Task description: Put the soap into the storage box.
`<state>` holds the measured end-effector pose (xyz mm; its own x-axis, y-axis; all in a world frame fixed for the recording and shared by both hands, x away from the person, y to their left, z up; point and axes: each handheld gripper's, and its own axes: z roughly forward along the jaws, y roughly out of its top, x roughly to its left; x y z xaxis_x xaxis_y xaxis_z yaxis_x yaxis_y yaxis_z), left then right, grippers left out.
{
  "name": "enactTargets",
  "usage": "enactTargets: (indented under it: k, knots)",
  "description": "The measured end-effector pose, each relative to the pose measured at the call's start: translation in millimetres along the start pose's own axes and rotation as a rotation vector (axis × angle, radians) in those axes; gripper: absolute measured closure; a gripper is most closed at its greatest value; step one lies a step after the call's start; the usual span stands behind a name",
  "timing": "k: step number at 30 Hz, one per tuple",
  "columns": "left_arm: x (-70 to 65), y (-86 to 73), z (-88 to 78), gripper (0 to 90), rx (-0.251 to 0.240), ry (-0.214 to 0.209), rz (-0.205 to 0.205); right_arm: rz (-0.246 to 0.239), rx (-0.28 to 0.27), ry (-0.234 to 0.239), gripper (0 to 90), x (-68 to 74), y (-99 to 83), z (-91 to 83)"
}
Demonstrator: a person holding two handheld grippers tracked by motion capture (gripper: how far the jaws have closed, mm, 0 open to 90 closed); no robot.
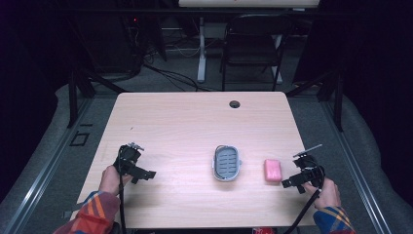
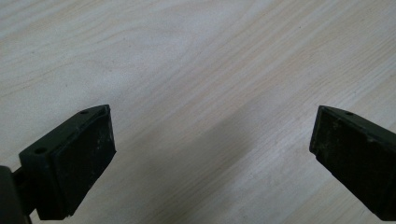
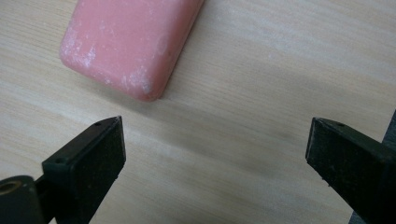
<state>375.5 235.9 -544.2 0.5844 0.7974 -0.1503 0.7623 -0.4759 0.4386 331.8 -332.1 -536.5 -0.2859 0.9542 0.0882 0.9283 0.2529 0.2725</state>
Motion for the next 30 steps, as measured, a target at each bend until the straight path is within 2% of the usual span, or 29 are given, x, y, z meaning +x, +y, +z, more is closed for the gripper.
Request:
enactTargets:
  k: [6,9,10,20,21,29,30]
  knots:
    - [-0.9,0.2,-0.3,0.1,-0.009,-0.011,0.008,0.014,-0.004,0.008,6.5,-0.9,-1.2,-1.1]
    - [-0.2,-1.0,-0.8,0.2,-0.015,-0.013,-0.007,0.025,-0.019,0.018,6.3,-0.1,-0.9,0.2]
    - [0.4,-1.2,-1.1,0.2,-0.015,-0.010,-0.007,0.013,0.001,0.009,6.0,0.9,0.8,-1.2]
    - [0.6,-0.5,-0.2,0.1,-0.002,-0.007,0.003,-0.002,0.004,0.005,3.4,7.8,4.4,-5.7]
    - [0.7,-0.6,-0.5,0.1,-0.004,-0.007,0.000,-0.017,0.014,0.005,3.1,10.3,6.7,-6.5]
    - [0.8,-0.7,-0.9,0.1,-0.007,-0.004,0.000,-0.036,-0.035,-0.027,2.6,24.5,13.4,-14.9]
    - [0.8,-0.7,-0.9,0.0,-0.007,-0.004,0.000,-0.041,-0.024,-0.024,2.5,25.2,14.6,-15.4]
